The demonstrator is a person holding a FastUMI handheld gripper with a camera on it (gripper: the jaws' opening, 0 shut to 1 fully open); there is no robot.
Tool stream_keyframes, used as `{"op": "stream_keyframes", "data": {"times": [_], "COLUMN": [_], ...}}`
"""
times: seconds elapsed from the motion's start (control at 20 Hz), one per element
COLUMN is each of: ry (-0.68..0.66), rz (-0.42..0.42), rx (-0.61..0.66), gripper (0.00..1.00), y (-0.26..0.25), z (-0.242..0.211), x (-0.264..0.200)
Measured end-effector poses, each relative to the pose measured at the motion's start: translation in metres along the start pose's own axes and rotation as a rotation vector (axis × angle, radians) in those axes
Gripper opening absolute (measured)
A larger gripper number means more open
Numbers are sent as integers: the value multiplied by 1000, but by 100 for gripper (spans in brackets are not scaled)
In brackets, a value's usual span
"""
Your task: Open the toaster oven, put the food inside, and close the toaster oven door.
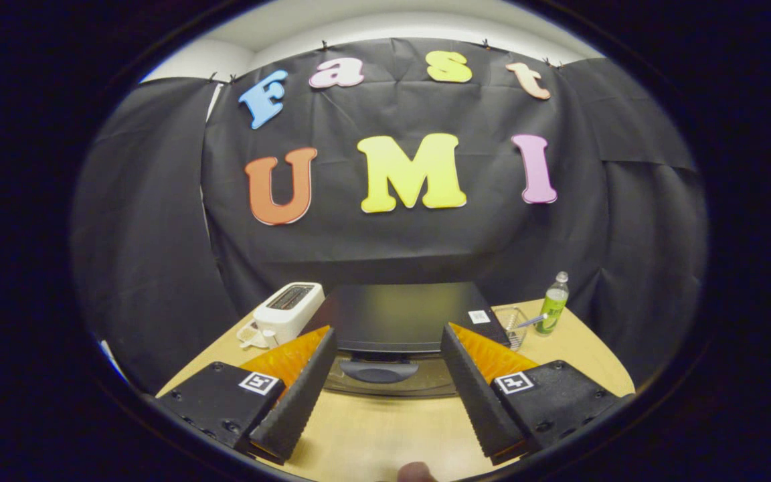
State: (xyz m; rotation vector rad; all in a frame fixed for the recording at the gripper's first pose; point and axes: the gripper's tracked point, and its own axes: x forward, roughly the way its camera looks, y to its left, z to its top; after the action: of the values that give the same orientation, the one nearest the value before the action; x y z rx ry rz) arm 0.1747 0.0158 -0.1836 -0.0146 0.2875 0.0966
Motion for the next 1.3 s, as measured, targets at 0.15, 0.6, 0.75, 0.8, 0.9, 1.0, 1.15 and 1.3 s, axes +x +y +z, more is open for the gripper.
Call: {"op": "stream_keyframes", "data": {"times": [0.15,0.6,0.75,0.8,0.9,1.0,1.15,1.3], "ry": [61,107,103,103,105,124,153,215], "rz": [-15,-92,-85,-81,-77,-69,-75,-84], "rx": [-5,-65,-51,-45,-53,-58,-83,-92], "gripper": [100,100,100,100,100,100,100,100], "y": [-1,-7,-7,-7,-3,-2,0,0], "z": [-33,-73,-76,-78,-82,-96,-119,-147], "x": [44,93,90,87,76,63,37,19]}}
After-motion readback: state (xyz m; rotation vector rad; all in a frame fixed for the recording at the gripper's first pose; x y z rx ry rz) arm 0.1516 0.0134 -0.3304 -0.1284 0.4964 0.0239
